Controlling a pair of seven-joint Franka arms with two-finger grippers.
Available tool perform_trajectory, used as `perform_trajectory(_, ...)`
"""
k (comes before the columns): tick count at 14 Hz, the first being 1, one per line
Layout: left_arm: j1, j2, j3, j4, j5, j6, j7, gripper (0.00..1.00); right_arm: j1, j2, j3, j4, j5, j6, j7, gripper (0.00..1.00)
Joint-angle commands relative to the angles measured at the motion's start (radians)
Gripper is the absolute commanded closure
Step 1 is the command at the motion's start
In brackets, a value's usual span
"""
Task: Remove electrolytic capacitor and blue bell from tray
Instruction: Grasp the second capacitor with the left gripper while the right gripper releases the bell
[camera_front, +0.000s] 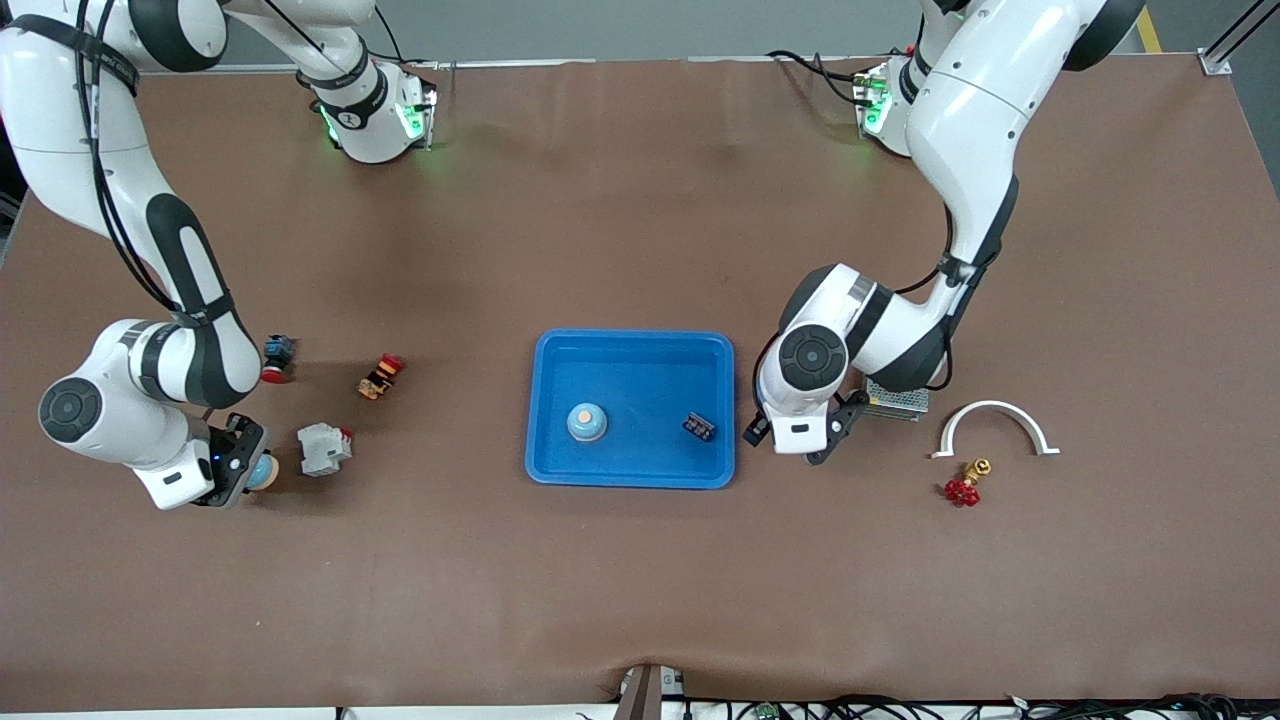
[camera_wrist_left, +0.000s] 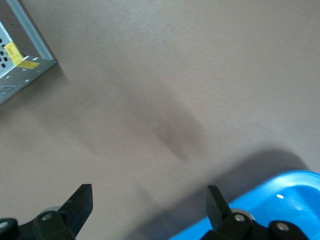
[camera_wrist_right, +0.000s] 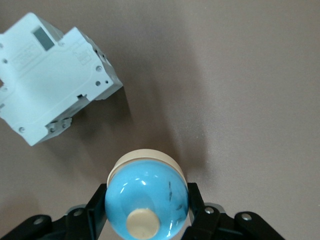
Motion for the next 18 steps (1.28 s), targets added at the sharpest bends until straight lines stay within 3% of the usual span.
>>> perform_trajectory(1,-0.039,0.037,0.002,0.044,-0.001,0.051,-0.042,0.00,-0.029,0.017,0.021,0.001,-0.004,0.023,-0.021,0.49)
perform_trajectory(6,-0.103,0.106,0.012,0.104,0.001,0.148,-0.136,0.00,-0.029,0.025,0.021,0.003,-0.002,0.030,-0.021,0.46)
perform_trajectory(7,-0.118,0.116,0.012,0.119,0.001,0.150,-0.153,0.00,-0.029,0.025,0.021,0.003,-0.002,0.030,-0.021,0.40)
perform_trajectory(8,-0.126,0.123,0.012,0.122,0.002,0.150,-0.164,0.02,-0.029,0.025,0.021,0.003,0.002,0.028,-0.021,0.16)
perform_trajectory(9,-0.132,0.130,0.012,0.122,0.004,0.151,-0.165,0.05,-0.030,0.023,0.023,0.004,0.005,0.026,-0.018,0.00)
perform_trajectory(13,-0.152,0.149,0.013,0.121,0.005,0.154,-0.167,0.15,-0.035,0.012,0.026,0.015,0.013,0.002,-0.001,0.00)
perform_trajectory(15,-0.160,0.159,0.013,0.119,0.010,0.154,-0.165,0.25,-0.024,0.003,0.026,0.068,0.080,-0.103,0.004,0.00)
perform_trajectory(18,-0.154,0.159,0.013,0.119,0.008,0.154,-0.148,0.59,-0.015,0.003,0.024,0.173,0.113,-0.271,0.075,0.00)
